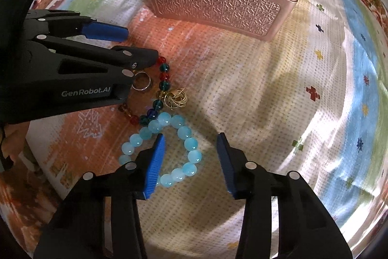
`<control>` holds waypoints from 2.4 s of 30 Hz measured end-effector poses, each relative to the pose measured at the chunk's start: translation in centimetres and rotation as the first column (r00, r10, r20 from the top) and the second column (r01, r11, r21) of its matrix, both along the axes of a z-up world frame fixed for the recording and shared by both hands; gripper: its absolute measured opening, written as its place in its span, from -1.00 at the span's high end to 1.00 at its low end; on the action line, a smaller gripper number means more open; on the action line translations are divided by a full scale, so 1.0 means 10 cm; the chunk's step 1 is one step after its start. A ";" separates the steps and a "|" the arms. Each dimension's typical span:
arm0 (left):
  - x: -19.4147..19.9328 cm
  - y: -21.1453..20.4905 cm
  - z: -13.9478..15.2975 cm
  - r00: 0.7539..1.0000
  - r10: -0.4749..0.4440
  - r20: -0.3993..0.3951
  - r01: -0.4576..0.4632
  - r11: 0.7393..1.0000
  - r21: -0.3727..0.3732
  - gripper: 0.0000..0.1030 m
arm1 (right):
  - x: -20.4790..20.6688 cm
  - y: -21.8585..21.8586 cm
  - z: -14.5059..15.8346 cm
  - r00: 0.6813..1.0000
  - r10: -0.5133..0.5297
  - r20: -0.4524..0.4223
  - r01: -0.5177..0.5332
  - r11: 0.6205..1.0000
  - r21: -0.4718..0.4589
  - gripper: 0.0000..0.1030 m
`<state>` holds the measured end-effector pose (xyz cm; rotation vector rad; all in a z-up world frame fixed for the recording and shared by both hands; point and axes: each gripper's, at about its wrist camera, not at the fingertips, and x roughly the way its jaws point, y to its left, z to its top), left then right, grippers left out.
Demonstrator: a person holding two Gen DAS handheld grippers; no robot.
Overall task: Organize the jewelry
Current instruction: 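Close left tool on multicolour bracelet while right tool grips light blue bracelet, then lift both bracelets and carry them over the silver tin box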
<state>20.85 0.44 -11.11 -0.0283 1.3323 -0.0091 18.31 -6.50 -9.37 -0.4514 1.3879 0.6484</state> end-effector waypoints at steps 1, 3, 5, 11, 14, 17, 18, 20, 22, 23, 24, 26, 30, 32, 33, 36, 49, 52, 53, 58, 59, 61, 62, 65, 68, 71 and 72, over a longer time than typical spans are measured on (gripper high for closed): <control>0.00 -0.02 0.00 1.000 -0.005 0.001 0.005 1.000 0.003 -0.01 | 0.00 -0.01 0.00 1.000 0.001 0.003 -0.001 1.000 -0.003 0.23; 0.01 -0.04 0.00 1.000 -0.014 0.001 0.014 1.000 -0.004 0.12 | -0.03 -0.03 -0.03 1.000 0.000 0.006 0.000 1.000 -0.004 0.31; -0.01 -0.08 -0.01 1.000 -0.024 0.001 0.024 1.000 -0.006 0.20 | -0.03 -0.04 -0.03 1.000 -0.001 0.009 0.001 1.000 -0.005 0.42; -0.04 -0.23 -0.08 0.998 -0.062 -0.012 0.062 0.998 0.031 0.47 | -0.07 -0.02 -0.05 1.000 0.025 0.007 -0.025 1.000 -0.001 0.71; -0.06 -0.28 -0.10 0.998 -0.060 -0.013 0.060 0.998 0.030 0.79 | -0.06 0.00 -0.06 1.000 0.027 0.001 -0.027 1.000 0.008 0.76; -0.06 -0.27 -0.12 0.998 -0.055 -0.010 0.055 0.998 0.022 0.82 | -0.05 -0.01 -0.06 1.000 0.020 0.001 -0.020 1.000 0.018 0.77; -0.07 -0.26 -0.11 0.999 -0.054 -0.009 0.054 0.998 0.018 0.82 | -0.04 -0.02 -0.06 1.000 0.013 0.006 -0.013 1.000 0.024 0.77; -0.09 -0.16 -0.13 0.999 -0.048 -0.008 0.048 0.999 0.009 0.82 | -0.04 -0.03 -0.02 1.000 -0.001 0.017 0.001 1.000 0.030 0.77; -0.12 -0.13 -0.11 0.999 -0.039 -0.004 0.039 0.999 0.012 0.82 | -0.01 -0.06 0.00 1.000 -0.018 0.026 0.017 0.999 0.036 0.77; -0.13 -0.11 -0.09 0.999 -0.035 -0.001 0.035 0.999 0.014 0.82 | 0.00 -0.07 0.00 0.999 -0.022 0.029 0.021 0.999 0.038 0.77; -0.14 -0.10 -0.07 0.999 -0.032 0.004 0.032 0.999 0.013 0.82 | -0.01 -0.09 0.04 0.999 -0.028 0.035 0.026 0.999 0.045 0.77; -0.18 -0.08 -0.03 1.000 -0.023 0.018 0.023 1.000 0.003 0.82 | 0.01 -0.11 0.06 0.999 -0.036 0.040 0.033 0.998 0.060 0.77; -0.24 -0.03 0.11 0.998 -0.008 0.063 0.010 1.000 -0.028 0.82 | 0.05 -0.17 0.11 0.996 -0.073 0.045 0.069 0.994 0.082 0.77; -0.27 -0.02 0.16 0.997 -0.001 0.078 0.005 0.999 -0.045 0.82 | 0.09 -0.21 0.13 0.995 -0.086 0.050 0.082 0.993 0.085 0.77; -0.27 0.00 0.18 0.997 0.002 0.083 0.002 0.999 -0.052 0.82 | 0.11 -0.23 0.15 0.994 -0.094 0.054 0.089 0.992 0.091 0.77; -0.30 0.07 0.28 0.995 0.008 0.097 -0.001 0.998 -0.069 0.82 | 0.18 -0.28 0.20 0.992 -0.109 0.061 0.102 0.989 0.110 0.77; -0.31 0.13 0.55 0.986 0.024 0.165 -0.004 0.993 -0.116 0.82 | 0.23 -0.32 0.53 0.985 -0.159 0.072 0.135 0.954 0.266 0.77; -0.32 0.13 0.58 0.984 0.024 0.179 -0.001 0.992 -0.123 0.82 | 0.19 -0.30 0.61 0.984 -0.157 0.088 0.125 0.949 0.289 0.77; -0.31 0.13 0.59 0.983 0.023 0.182 0.000 0.992 -0.124 0.82 | 0.21 -0.28 0.62 0.984 -0.156 0.090 0.123 0.947 0.296 0.77; -0.32 0.13 0.66 0.978 0.030 0.206 -0.003 0.992 -0.129 0.82 | 0.22 -0.26 0.68 0.983 -0.154 0.100 0.116 0.944 0.309 0.77; -0.32 0.14 0.67 0.977 0.033 0.209 -0.005 0.991 -0.132 0.82 | 0.23 -0.25 0.70 0.983 -0.153 0.102 0.114 0.943 0.314 0.77; -0.32 0.14 0.70 0.976 0.036 0.215 -0.007 0.991 -0.136 0.82 | 0.22 -0.26 0.72 0.982 -0.156 0.107 0.114 0.939 0.324 0.77; -0.32 0.15 0.71 0.975 0.040 0.219 -0.009 0.990 -0.141 0.82 | 0.22 -0.27 0.75 0.979 -0.165 0.122 0.118 0.938 0.326 0.77; -0.33 0.16 0.74 0.972 0.048 0.228 -0.011 0.987 -0.158 0.82 | 0.23 -0.30 0.83 0.975 -0.178 0.131 0.122 0.928 0.352 0.77; -0.34 0.16 0.79 0.967 0.056 0.248 -0.017 0.987 -0.157 0.82 | 0.24 -0.33 0.88 0.972 -0.189 0.140 0.127 0.921 0.367 0.77; -0.34 0.16 0.83 0.964 0.055 0.261 -0.012 0.987 -0.162 0.82 | 0.25 -0.35 0.91 0.967 -0.209 0.148 0.137 0.911 0.390 0.77; -0.34 0.16 0.84 0.962 0.057 0.267 -0.012 0.986 -0.167 0.82 | 0.25 -0.36 0.93 0.965 -0.214 0.149 0.139 0.907 0.398 0.77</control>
